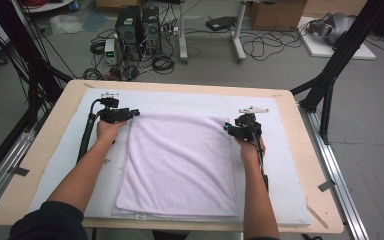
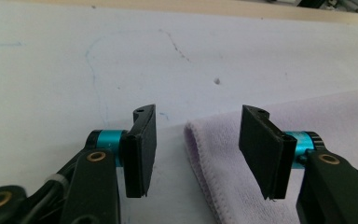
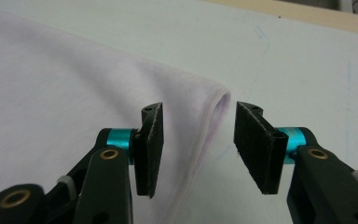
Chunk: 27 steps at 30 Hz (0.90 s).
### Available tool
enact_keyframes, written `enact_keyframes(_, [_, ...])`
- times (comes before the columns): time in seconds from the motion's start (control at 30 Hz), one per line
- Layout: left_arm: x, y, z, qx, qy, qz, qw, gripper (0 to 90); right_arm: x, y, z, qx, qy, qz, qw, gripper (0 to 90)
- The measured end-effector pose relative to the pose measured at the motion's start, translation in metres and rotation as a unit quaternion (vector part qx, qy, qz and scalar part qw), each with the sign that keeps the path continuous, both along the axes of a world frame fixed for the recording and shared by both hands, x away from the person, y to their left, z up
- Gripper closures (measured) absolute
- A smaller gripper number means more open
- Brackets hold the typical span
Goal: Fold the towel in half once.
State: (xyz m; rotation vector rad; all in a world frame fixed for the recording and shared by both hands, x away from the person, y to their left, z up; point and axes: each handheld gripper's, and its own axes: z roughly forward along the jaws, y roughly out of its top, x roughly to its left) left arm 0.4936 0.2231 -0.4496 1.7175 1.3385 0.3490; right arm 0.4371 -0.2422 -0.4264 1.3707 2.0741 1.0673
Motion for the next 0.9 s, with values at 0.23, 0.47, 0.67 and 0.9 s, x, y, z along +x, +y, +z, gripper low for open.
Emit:
enact_keyframes(0.23, [-0.002,-0.005,-0.001,0.056,-0.005,-0.031,0.9979,77.0,0.038,0.018,-0.018,-0.019,0.042,0.001,0.9989,66.4])
enact_keyframes(0.47, [0.004,0.002,0.006,0.011,0.002,-0.010,0.9999,88.0,0.040,0.021,-0.013,-0.029,0.019,-0.017,0.9992,86.8])
enact_keyframes(0.67, [0.010,0.000,0.023,-0.003,-0.044,-0.005,0.9990,88.0,0.039,0.016,0.000,-0.033,-0.041,-0.038,0.9979,86.7])
enact_keyframes(0.9, [0.010,0.005,0.010,0.014,-0.015,0.016,0.9997,62.9,0.041,0.013,-0.008,-0.028,-0.040,-0.092,0.9946,59.7])
